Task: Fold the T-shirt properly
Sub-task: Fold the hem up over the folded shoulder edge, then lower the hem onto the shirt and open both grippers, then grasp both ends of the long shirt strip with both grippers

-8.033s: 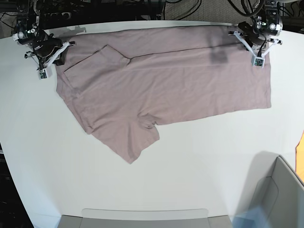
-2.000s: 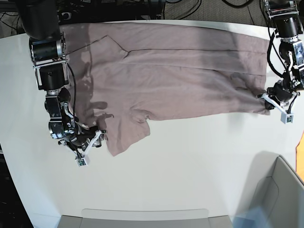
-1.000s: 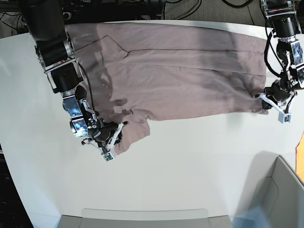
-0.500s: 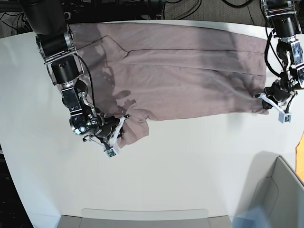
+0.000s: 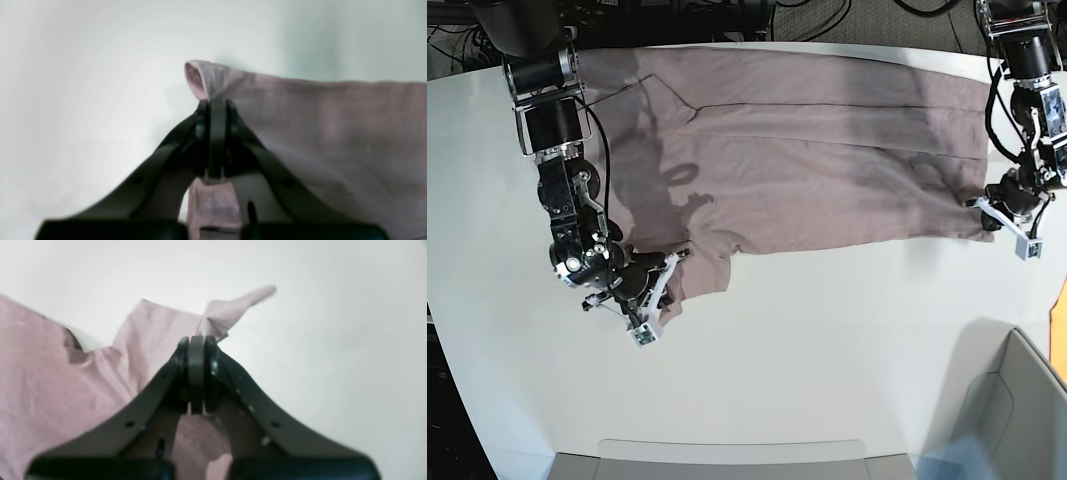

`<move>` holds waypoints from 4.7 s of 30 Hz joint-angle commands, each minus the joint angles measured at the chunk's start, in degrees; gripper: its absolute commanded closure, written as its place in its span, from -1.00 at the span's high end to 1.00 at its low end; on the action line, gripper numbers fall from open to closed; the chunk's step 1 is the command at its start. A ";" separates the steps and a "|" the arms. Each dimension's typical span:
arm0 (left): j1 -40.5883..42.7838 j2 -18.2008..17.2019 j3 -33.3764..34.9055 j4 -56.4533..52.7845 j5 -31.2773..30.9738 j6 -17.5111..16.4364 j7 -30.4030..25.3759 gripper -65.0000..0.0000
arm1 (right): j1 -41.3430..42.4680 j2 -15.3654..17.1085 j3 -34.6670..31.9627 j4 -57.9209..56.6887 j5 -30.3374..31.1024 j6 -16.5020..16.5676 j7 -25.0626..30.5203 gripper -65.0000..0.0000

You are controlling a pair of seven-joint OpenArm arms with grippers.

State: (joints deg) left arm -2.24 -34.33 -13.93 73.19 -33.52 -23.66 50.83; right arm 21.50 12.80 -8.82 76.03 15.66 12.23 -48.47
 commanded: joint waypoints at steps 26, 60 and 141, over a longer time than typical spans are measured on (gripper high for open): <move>0.70 -1.76 -0.53 7.38 -0.37 -0.30 2.05 -1.00 | -19.69 4.92 22.67 25.55 14.54 0.03 -7.40 -1.00; 18.20 -1.50 -6.59 18.55 -0.37 -0.30 3.98 -1.00 | -41.06 6.68 29.52 42.26 16.38 0.12 -15.40 -1.00; 25.23 -7.30 11.60 3.60 -16.99 -8.03 6.53 -0.56 | -46.16 9.66 28.82 40.06 15.94 0.12 -15.31 -0.19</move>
State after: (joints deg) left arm 21.71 -42.06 -3.79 77.45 -51.31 -31.44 52.62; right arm -24.93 21.71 19.70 115.13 31.29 12.23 -64.51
